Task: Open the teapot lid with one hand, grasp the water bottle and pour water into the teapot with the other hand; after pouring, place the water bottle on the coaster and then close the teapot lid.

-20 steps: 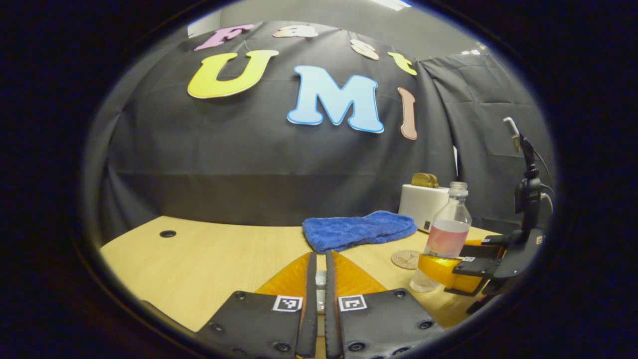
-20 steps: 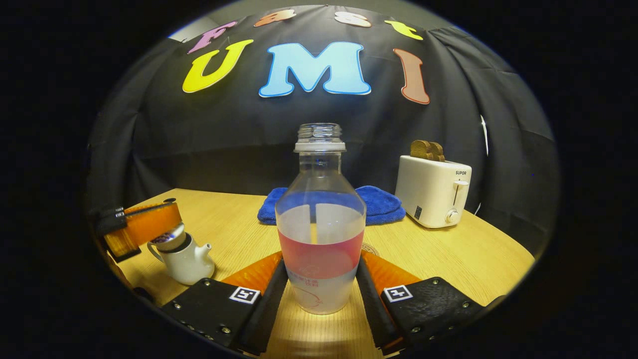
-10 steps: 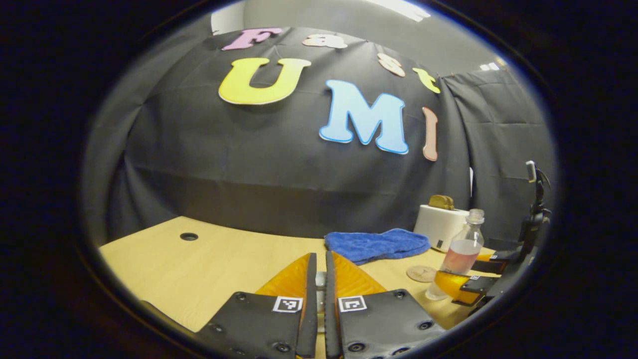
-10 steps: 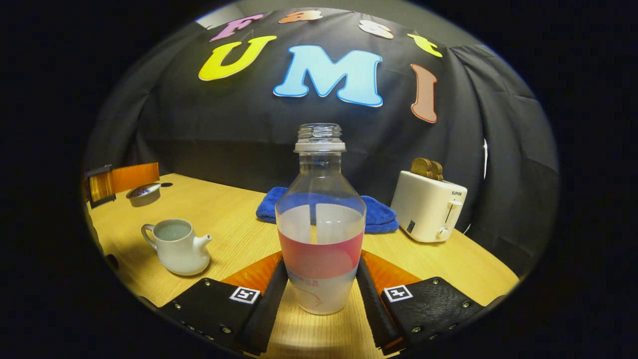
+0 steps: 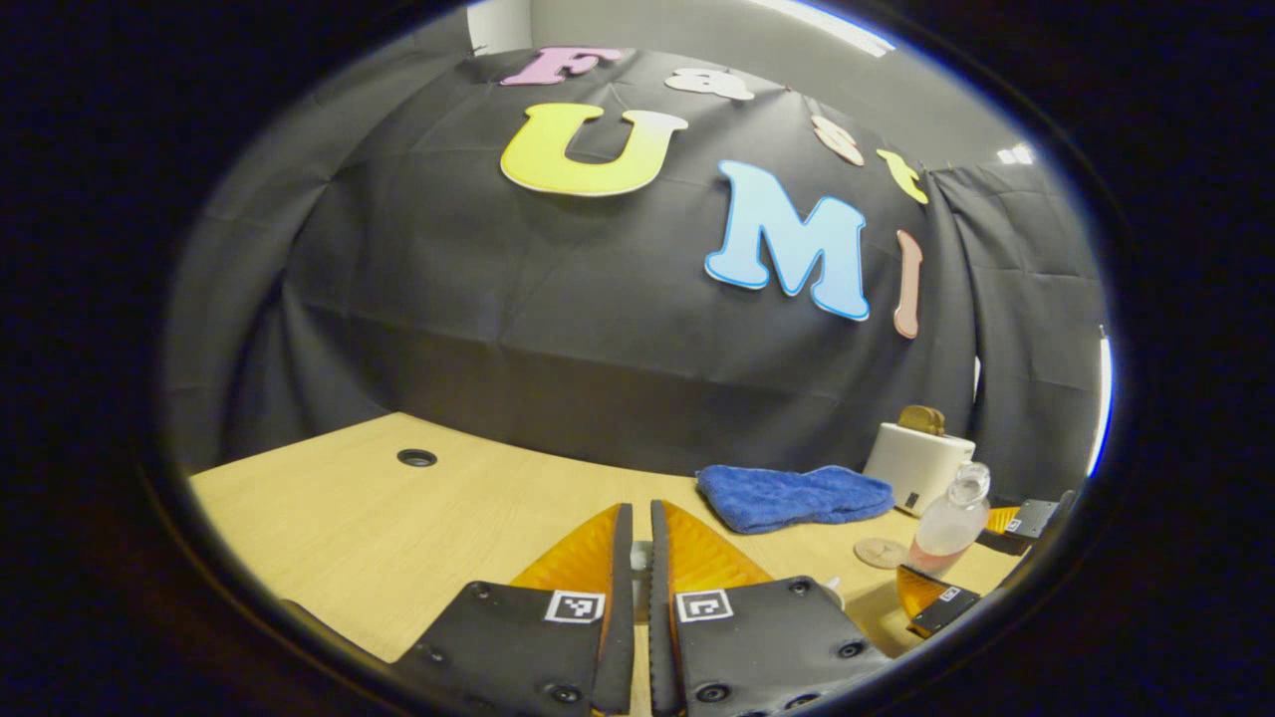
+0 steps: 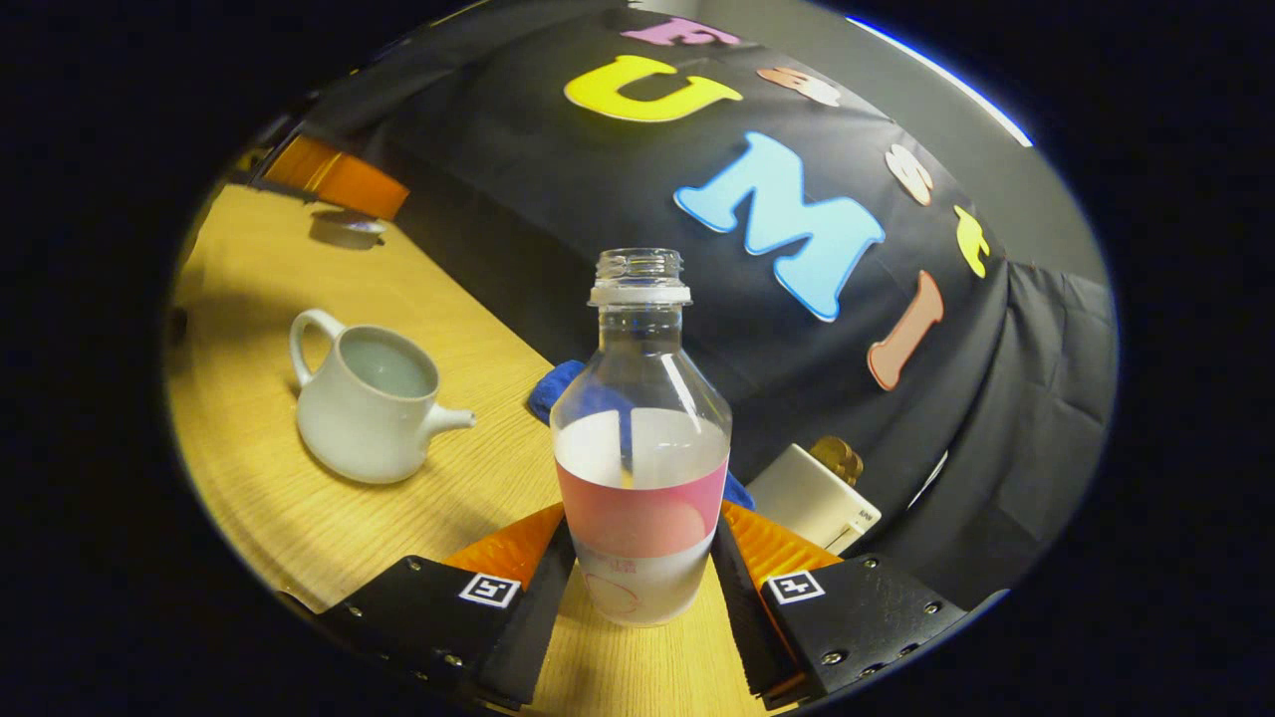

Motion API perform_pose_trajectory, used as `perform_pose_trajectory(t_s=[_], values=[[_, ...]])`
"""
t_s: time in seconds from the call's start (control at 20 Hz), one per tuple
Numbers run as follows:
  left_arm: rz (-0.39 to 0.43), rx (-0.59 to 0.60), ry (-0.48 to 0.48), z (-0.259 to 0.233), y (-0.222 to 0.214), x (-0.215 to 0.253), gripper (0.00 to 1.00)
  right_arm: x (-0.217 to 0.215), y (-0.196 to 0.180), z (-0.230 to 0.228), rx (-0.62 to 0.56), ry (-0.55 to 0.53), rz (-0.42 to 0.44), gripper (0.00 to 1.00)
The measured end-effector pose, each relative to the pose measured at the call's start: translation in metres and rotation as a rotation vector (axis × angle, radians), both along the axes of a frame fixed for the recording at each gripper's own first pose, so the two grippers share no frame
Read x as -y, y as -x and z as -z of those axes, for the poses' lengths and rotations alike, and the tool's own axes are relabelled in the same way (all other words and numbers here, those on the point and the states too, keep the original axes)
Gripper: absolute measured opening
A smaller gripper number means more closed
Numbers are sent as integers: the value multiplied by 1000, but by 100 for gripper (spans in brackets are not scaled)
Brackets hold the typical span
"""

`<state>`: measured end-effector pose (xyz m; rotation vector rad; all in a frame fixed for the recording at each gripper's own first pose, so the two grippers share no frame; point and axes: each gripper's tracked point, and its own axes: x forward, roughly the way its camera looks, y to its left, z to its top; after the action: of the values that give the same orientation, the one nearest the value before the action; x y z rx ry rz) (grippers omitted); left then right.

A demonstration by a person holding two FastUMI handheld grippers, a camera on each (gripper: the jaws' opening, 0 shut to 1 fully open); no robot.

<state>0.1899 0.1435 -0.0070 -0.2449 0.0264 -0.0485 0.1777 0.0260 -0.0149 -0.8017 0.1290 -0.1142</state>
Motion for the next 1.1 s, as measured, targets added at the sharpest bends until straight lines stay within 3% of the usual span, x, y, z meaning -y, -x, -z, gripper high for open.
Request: perform_pose_trajectory(t_s=[0.6, 1.1], values=[[-10, 6, 15, 9, -4, -16, 12, -2, -11, -23, -20, 496, -24, 75], [-17, 9, 95, 12, -5, -31, 12, 3, -17, -52, -41, 861, -50, 75]])
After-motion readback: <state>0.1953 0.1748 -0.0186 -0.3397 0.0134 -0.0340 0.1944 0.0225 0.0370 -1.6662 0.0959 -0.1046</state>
